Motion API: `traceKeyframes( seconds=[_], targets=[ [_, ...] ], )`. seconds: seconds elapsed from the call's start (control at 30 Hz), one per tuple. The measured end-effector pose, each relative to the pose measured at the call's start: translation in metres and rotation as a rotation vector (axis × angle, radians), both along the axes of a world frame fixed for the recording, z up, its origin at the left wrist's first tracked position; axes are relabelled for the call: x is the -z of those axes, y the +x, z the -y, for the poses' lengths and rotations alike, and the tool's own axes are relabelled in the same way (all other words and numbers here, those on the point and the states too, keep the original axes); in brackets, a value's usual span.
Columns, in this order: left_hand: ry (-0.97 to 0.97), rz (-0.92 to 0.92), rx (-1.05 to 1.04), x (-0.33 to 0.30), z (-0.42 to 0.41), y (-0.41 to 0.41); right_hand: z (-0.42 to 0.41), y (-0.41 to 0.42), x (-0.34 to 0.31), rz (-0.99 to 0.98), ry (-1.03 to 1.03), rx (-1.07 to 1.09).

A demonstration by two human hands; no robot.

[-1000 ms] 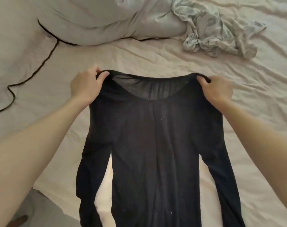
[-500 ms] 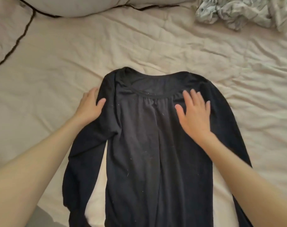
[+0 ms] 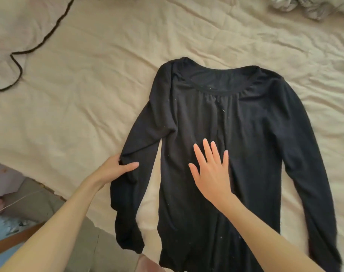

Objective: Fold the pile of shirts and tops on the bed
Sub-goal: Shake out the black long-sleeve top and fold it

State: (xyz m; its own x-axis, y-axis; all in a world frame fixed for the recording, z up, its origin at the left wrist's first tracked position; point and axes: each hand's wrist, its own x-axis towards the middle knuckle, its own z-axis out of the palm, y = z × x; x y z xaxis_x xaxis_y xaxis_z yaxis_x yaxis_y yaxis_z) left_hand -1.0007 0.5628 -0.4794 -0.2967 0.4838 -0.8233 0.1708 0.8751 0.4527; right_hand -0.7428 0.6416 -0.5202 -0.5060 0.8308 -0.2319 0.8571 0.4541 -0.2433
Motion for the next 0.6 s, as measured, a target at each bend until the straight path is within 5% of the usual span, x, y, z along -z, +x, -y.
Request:
traceKeyframes(
  seconds=[0.6],
  targets=[
    [0.383, -0.073, -0.071, -0.060, 0.030, -0.180, 0.104, -0.127, -0.012, 0.111, -0.132, 0.300]
  ],
)
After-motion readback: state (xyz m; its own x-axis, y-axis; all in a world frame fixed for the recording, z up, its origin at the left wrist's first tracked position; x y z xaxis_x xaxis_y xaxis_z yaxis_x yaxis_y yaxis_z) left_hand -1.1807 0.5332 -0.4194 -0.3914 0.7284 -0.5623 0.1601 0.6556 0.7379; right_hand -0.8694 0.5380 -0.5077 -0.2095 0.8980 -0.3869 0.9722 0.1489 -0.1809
